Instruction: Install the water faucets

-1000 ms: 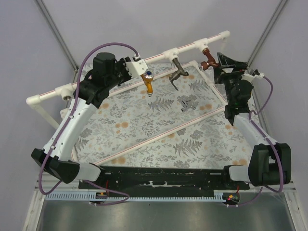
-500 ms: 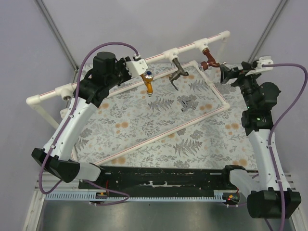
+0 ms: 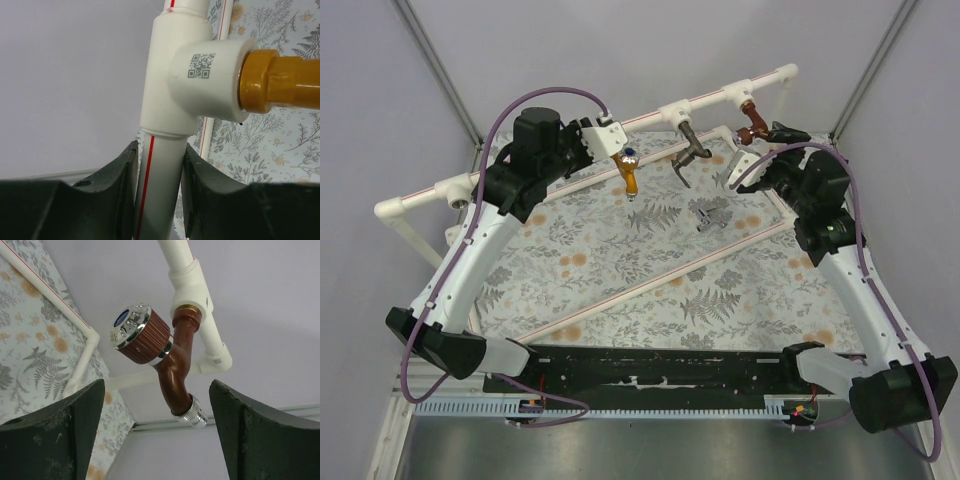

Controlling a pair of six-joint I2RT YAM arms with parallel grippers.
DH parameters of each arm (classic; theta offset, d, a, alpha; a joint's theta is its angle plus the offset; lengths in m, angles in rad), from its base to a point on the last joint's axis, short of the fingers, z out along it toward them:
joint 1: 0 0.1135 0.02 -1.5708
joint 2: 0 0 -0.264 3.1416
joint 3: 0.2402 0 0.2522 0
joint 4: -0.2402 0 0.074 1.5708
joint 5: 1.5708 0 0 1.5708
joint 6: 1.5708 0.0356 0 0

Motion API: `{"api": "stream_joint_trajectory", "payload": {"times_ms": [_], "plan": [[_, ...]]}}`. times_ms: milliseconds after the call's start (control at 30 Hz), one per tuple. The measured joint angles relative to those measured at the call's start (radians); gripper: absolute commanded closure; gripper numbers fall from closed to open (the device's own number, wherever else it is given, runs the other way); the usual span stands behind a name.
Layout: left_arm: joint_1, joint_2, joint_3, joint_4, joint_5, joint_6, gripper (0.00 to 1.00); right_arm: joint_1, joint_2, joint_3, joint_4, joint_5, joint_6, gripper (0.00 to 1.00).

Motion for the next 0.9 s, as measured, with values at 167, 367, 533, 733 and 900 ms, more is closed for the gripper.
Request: {"api": "stream_joint_trajectory", "payload": {"times_ms": [167,367,533,733,900], "plan": [[0.0,0.0,0.0,0.0,0.0,0.0,0.98,0.019,0.073,0.0,0.042,0.034,-0.135,0.21],[0.0,0.0,0.0,-0.002,0.0,0.0,0.98,0.024,0.14,0.004,0.161,0.054,-0.136,0.64],[0.001,0.0,0.0,0.003,-0.004,0.0,0.98,0.019,0.154,0.006,0.248,0.079,0.061,0.87],[0.003,0.0,0.0,0.005,-0.008,0.0,0.98,0.004,0.159,-0.002,0.334,0.138,0.716,0.87],[0.005,0.0,0.0,0.007,-0.008,0.0,0.98,-0.023,0.168,-0.032,0.401,0.246,1.564,0.82]]}}
